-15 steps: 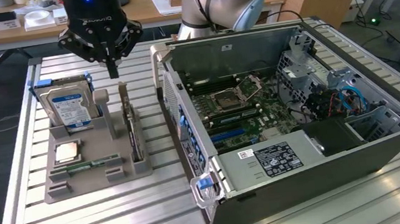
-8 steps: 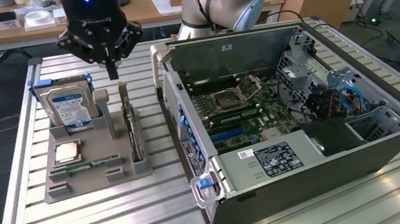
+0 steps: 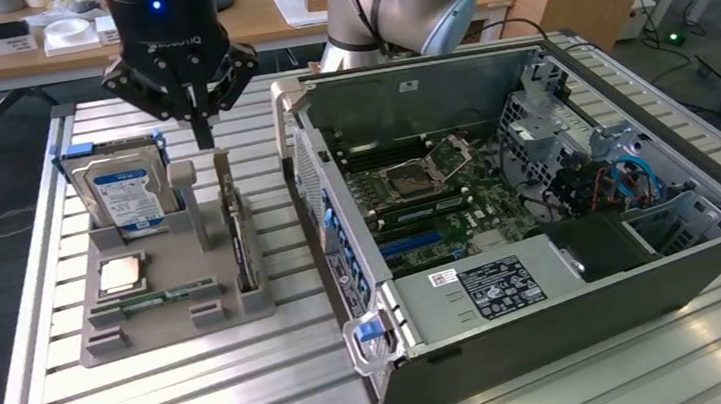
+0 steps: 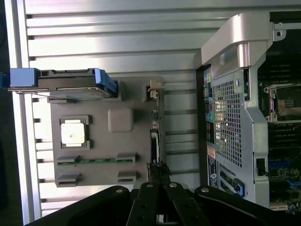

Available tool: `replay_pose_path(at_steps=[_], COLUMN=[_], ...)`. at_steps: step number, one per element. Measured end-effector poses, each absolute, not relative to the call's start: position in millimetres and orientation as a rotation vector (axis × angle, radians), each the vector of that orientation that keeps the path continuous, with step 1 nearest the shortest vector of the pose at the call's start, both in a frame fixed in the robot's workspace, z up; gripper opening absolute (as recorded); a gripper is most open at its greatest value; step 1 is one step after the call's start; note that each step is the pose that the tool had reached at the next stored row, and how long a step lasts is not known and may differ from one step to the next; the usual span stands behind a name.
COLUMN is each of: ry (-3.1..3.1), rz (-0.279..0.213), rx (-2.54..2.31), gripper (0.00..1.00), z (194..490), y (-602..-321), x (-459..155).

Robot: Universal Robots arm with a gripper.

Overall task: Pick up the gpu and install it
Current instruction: 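Reach for the gpu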

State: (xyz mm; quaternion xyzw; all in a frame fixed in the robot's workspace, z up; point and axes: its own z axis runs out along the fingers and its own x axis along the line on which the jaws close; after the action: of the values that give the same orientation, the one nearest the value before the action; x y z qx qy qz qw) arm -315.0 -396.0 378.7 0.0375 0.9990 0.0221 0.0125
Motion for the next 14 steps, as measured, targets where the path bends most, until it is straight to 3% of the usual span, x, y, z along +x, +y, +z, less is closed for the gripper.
replay_pose_path(at_steps=[14], ry=[3.114], rz=[0.069], rx=[0.117], gripper=[0.11], z=[378.7], y=[-403.8], x=[-317.6])
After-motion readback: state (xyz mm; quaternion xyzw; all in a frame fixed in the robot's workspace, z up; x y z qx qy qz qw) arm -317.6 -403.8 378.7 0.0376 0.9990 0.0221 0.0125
